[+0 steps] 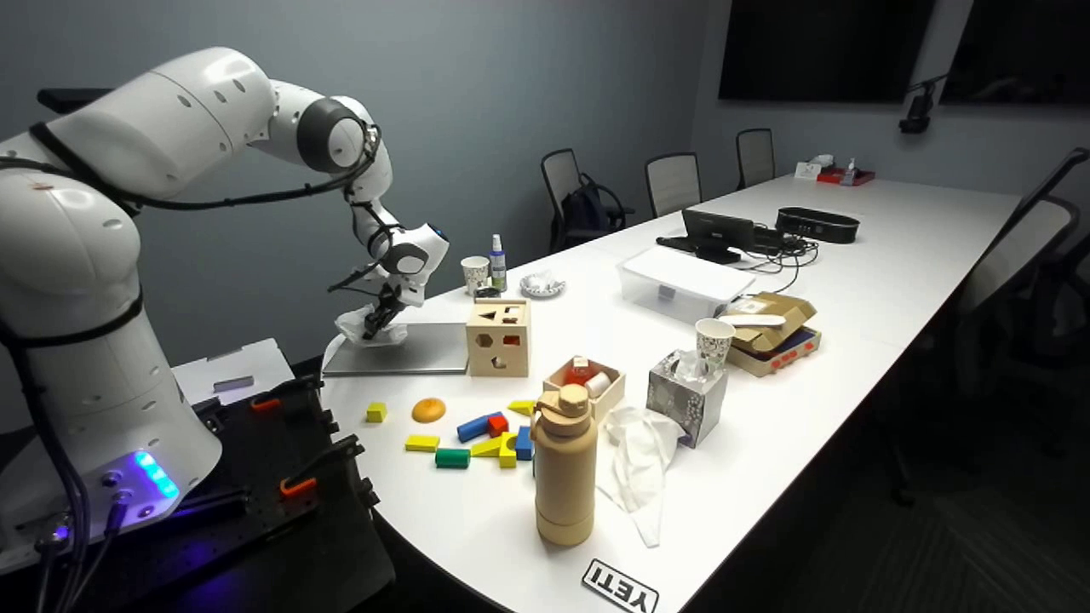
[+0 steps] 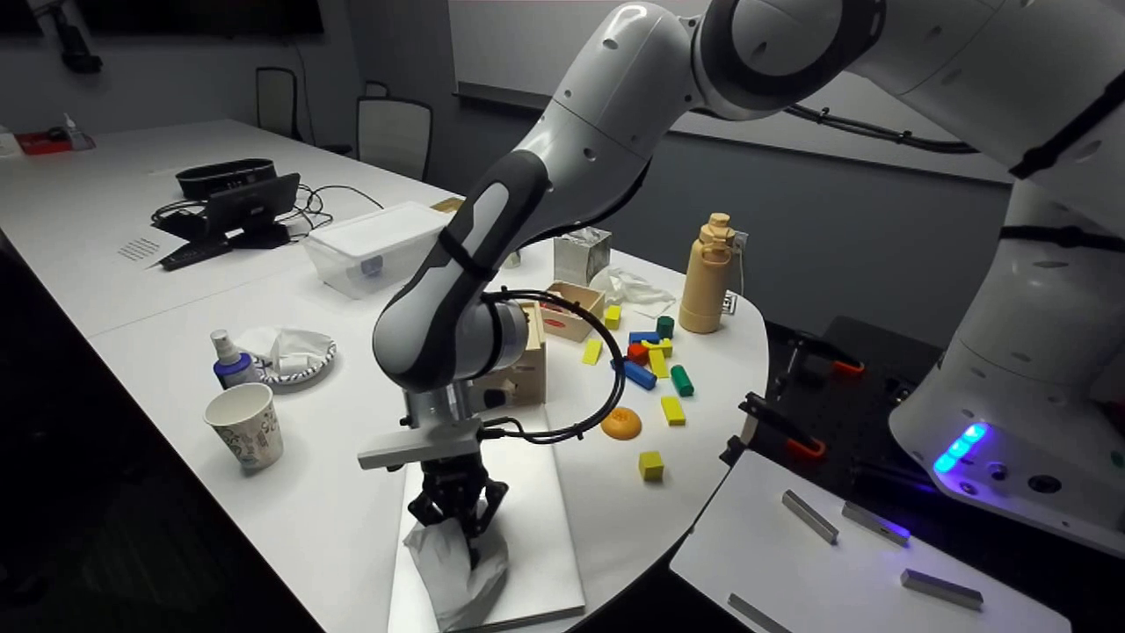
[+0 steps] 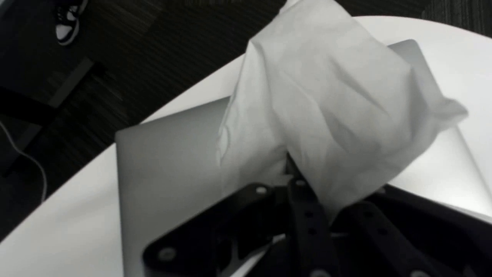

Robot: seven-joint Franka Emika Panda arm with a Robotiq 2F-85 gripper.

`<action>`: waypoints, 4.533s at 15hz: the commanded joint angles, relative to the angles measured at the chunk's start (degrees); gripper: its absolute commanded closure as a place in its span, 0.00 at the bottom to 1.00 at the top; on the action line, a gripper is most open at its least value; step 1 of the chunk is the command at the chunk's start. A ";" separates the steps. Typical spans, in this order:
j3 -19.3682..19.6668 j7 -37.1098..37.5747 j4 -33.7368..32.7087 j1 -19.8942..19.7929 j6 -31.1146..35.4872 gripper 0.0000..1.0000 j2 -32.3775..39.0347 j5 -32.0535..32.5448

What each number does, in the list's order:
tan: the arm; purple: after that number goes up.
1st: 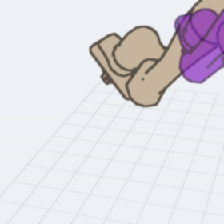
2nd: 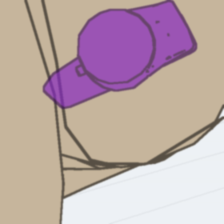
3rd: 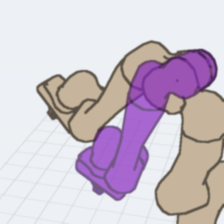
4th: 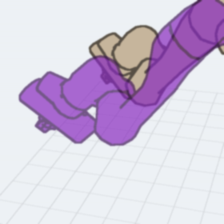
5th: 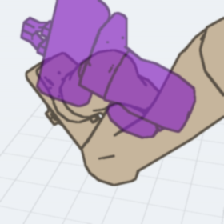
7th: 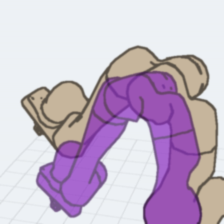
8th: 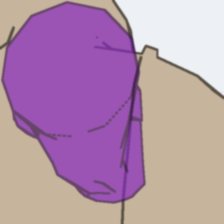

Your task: Use the tissue to wipe the laptop

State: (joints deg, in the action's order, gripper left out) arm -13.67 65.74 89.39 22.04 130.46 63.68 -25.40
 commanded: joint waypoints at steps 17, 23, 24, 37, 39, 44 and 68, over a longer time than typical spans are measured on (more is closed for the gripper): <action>12.71 45.76 8.79 7.62 -8.50 1.00 -5.48 14.43; 17.92 57.56 2.97 12.45 -11.99 1.00 -5.02 30.07; 18.91 59.36 1.68 13.27 -12.56 1.00 -4.67 32.79; 13.15 44.46 -7.80 6.82 -1.07 1.00 2.56 39.94; 12.90 42.64 -7.37 6.54 1.15 1.00 2.26 39.89; 11.96 36.42 -8.68 6.42 5.82 1.00 3.31 39.22; 1.43 -10.45 1.17 -0.99 8.52 1.00 -0.71 15.80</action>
State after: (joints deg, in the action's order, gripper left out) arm -13.40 53.86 84.91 20.28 140.86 64.01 -4.77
